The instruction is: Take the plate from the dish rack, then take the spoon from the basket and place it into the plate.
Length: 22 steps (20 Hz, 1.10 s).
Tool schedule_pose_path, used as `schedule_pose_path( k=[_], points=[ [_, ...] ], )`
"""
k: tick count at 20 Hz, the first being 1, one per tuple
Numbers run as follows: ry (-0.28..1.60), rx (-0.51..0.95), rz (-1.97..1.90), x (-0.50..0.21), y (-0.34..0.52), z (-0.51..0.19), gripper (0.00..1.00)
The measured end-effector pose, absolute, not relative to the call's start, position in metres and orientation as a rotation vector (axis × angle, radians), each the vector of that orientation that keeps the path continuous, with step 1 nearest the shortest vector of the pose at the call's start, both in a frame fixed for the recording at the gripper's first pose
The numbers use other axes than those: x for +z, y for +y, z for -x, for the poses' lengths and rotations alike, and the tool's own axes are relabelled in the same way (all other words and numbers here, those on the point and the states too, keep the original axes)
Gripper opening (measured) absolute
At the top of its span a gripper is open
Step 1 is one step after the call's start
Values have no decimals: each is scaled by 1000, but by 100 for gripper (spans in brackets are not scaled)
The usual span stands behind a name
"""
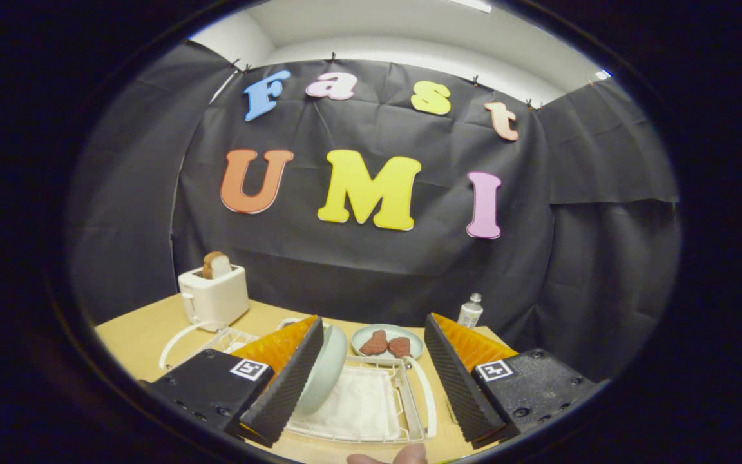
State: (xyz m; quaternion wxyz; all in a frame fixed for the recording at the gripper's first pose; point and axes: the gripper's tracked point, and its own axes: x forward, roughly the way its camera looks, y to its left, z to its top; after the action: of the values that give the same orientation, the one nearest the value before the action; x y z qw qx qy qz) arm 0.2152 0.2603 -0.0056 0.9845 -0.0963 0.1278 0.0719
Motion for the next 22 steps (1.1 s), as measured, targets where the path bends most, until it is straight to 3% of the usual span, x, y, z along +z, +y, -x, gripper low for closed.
schedule_pose_path(
  k=[8, 12, 14, 18, 19, 22],
  points=[
    [420, 142, 250, -52, 296, -249, 100],
    [485, 94, 322, -65, 297, -256, 89],
    [512, 69, 340, -68, 295, -256, 81],
    [521, 5, 385, -61, 289, -256, 45],
    [523, -8, 396, -62, 288, -255, 30],
    [520, -61, 444, -54, 282, -256, 24]
  ],
)
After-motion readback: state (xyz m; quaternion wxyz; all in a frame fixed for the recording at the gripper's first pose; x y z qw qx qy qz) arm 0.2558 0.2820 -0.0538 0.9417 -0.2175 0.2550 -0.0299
